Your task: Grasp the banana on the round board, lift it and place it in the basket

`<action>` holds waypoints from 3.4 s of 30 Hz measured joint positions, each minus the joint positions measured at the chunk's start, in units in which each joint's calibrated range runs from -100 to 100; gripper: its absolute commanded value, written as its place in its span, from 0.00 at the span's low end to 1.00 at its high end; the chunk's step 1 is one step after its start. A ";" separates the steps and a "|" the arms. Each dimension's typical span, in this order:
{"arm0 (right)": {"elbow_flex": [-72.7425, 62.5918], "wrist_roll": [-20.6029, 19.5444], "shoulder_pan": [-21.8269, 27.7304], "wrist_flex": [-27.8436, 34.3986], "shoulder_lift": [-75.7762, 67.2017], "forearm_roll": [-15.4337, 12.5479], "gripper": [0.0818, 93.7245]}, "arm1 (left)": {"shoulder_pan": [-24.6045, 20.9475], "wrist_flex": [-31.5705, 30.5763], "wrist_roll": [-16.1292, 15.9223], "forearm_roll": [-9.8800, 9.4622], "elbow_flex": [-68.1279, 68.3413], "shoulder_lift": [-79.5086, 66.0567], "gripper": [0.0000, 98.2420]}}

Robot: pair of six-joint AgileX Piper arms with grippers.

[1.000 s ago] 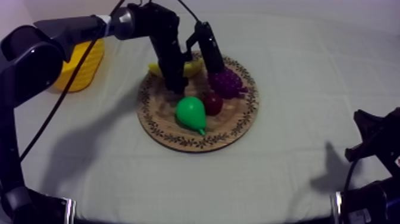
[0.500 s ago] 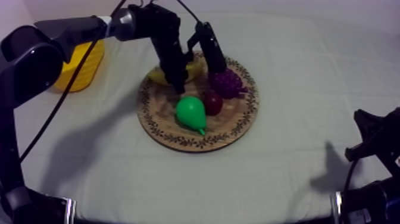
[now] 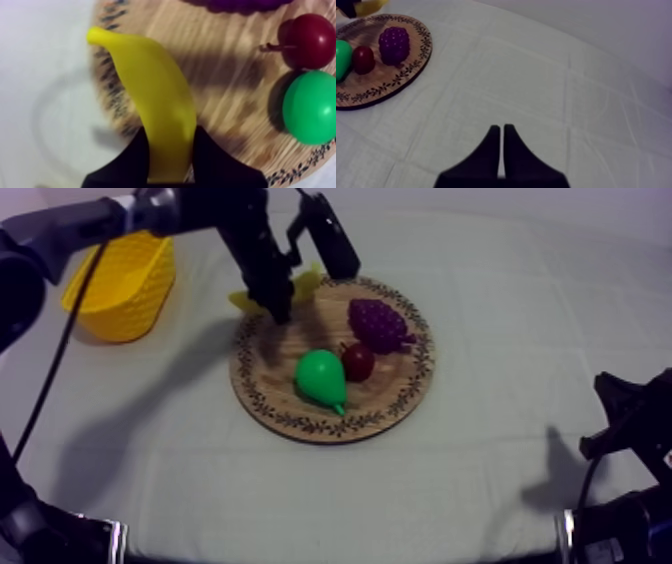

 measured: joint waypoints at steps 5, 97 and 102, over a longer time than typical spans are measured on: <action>0.00 0.00 0.00 0.00 0.00 0.00 0.01 | -3.47 0.63 -0.65 0.95 2.38 -9.33 0.12; 0.00 -0.03 -0.05 0.00 0.00 0.00 0.01 | -20.67 -19.33 20.32 3.66 70.86 -120.03 0.00; 0.00 0.00 -0.05 0.00 0.00 0.00 0.01 | -20.29 -21.55 21.21 3.66 82.24 -126.98 0.00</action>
